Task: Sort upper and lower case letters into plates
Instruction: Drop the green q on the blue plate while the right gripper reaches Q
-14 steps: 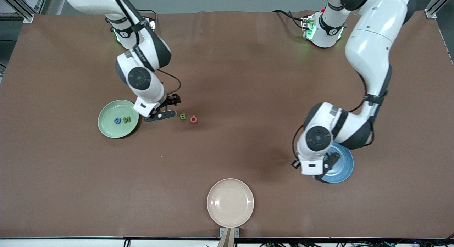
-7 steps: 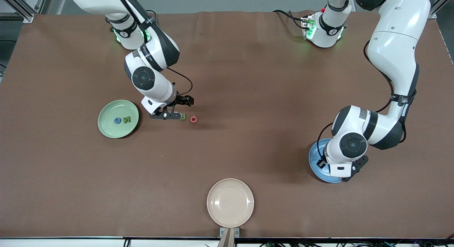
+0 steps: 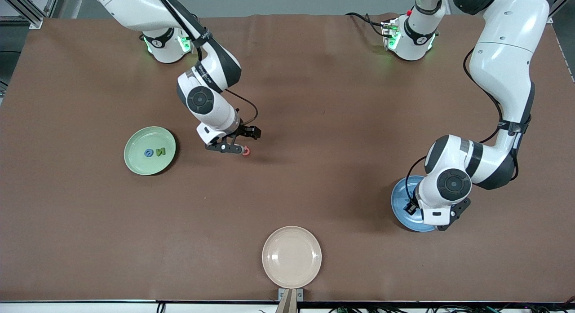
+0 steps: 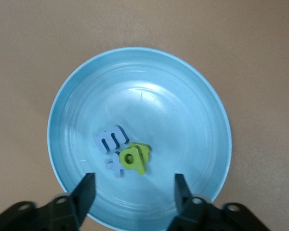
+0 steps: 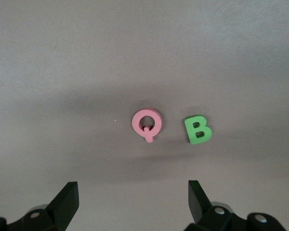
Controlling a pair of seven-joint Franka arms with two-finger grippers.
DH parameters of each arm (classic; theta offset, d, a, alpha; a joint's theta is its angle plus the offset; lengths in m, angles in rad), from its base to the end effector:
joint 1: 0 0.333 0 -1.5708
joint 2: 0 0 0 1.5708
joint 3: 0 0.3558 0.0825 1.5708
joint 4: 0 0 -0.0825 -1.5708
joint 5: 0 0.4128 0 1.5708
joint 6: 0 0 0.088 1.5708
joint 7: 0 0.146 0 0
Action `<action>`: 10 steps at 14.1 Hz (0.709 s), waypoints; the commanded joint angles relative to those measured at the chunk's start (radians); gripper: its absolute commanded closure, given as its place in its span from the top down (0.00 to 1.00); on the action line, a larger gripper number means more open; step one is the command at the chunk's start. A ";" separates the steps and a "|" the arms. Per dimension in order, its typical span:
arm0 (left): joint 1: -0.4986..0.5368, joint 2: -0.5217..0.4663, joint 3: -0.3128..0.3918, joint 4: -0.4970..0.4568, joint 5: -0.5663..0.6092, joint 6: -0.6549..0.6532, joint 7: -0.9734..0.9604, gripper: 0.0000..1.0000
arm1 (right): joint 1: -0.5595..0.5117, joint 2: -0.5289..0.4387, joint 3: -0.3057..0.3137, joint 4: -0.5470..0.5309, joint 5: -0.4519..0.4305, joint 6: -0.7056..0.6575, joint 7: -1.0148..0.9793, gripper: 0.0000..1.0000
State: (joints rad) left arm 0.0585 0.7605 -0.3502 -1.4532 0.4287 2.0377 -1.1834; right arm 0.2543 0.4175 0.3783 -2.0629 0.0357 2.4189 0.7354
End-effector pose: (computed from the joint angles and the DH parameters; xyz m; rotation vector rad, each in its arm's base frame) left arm 0.7417 -0.1396 0.2176 -2.7629 -1.0844 0.0073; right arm 0.5005 0.3672 0.2164 -3.0122 0.2372 0.2069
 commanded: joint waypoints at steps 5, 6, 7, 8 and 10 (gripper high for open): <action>0.004 -0.130 -0.052 -0.009 -0.008 -0.077 0.102 1.00 | 0.060 0.128 -0.022 0.099 -0.341 -0.004 0.317 0.97; 0.004 -0.153 -0.056 -0.007 -0.019 -0.092 0.146 1.00 | 0.056 0.138 -0.022 0.107 -0.342 -0.003 0.317 0.97; 0.006 -0.180 -0.056 -0.007 -0.037 -0.106 0.197 1.00 | 0.054 0.151 -0.022 0.119 -0.342 -0.003 0.317 0.96; 0.010 -0.210 -0.056 0.002 -0.062 -0.117 0.261 1.00 | 0.052 0.164 -0.022 0.134 -0.342 -0.003 0.317 0.92; 0.029 -0.254 -0.056 0.030 -0.091 -0.183 0.391 1.00 | 0.054 0.175 -0.022 0.145 -0.342 -0.003 0.318 0.82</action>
State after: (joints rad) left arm 0.0648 0.5628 -0.4037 -1.4279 0.3712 1.9114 -0.9044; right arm 0.3023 0.5713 0.3575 -1.9480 -0.2794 2.4198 1.0233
